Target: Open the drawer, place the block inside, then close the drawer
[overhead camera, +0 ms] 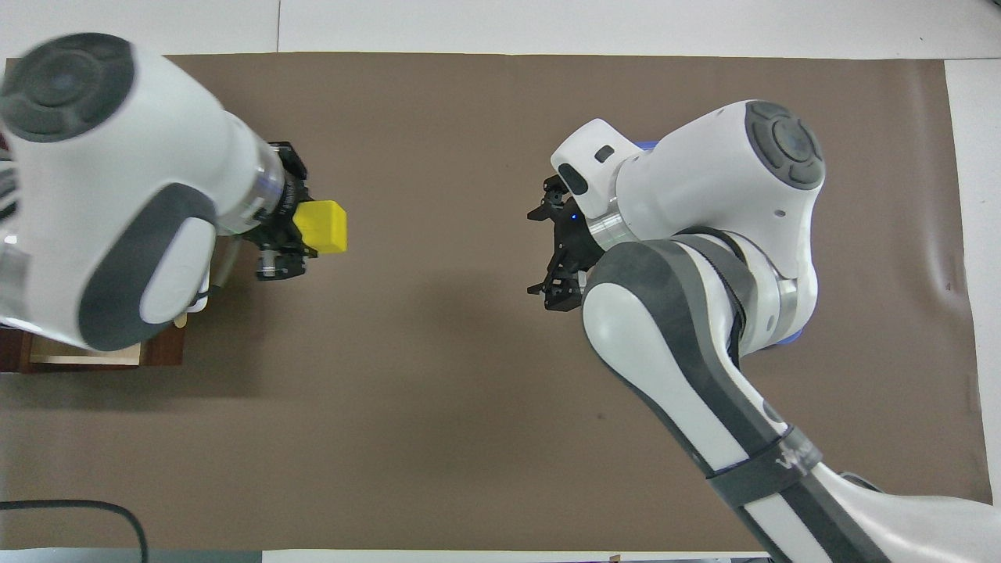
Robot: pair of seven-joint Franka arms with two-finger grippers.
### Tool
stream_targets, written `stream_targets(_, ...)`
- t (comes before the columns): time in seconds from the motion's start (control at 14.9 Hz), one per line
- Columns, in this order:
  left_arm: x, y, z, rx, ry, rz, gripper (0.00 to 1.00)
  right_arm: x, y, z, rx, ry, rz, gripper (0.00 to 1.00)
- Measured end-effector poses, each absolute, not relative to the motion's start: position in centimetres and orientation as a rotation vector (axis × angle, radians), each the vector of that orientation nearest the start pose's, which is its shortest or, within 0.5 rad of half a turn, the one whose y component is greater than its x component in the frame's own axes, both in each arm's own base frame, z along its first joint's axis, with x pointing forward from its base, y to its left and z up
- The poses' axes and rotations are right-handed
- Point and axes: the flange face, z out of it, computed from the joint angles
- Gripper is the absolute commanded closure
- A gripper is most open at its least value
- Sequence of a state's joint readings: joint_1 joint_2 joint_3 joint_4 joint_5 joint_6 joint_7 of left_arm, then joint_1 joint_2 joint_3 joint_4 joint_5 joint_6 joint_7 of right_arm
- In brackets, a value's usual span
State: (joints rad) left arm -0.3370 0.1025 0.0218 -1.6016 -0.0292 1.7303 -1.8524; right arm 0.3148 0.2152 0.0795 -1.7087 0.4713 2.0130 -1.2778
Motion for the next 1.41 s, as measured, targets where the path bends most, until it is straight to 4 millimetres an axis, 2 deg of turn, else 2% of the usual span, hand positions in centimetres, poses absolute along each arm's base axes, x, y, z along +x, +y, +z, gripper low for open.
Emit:
stream_targets(0.07,57.0,-14.9,57.7,-2.295,-2.201,0.013,1.0,58.4,24.9,47.8,-2.048,-1.829,-0.375,0.0)
stream_targets(0.2,57.4,-9.0,58.6,-2.307,-2.191,0.006,1.0,59.6,21.6,48.0,-2.097,-1.777,-0.384,0.0)
stream_targets(0.47,58.2,-0.7,57.5,-2.338,-2.147,0.009,1.0,61.1,15.3,47.8,-2.187,-1.705,-0.354,0.0)
stream_targets(0.6,58.5,2.7,56.0,-2.343,-2.148,-0.003,1.0,61.4,13.0,48.3,-2.234,-1.718,-0.34,0.0)
stream_targets(0.74,58.8,4.1,52.7,-2.327,-2.142,-0.004,1.0,61.3,11.1,49.6,-2.269,-1.727,-0.336,0.0)
stream_targets(0.94,58.6,3.8,47.0,-2.317,-2.107,0.009,1.0,60.6,7.6,51.6,-2.32,-1.673,-0.321,0.0)
stream_targets(1.14,57.6,3.8,43.4,-2.308,-2.094,0.029,1.0,59.8,4.5,52.7,-2.434,-1.549,-0.257,0.0)
stream_targets(1.21,57.5,3.9,43.3,-2.309,-2.099,0.024,0.62,59.4,3.9,53.2,-2.487,-1.484,-0.219,0.0)
stream_targets(1.27,57.4,4.0,43.4,-2.308,-2.098,0.019,0.01,58.9,3.5,53.7,-2.545,-1.413,-0.183,0.0)
stream_targets(1.41,57.2,4.2,43.5,-2.303,-2.088,0.007,0.0,57.7,3.2,55.3,-2.649,-1.279,-0.121,0.0)
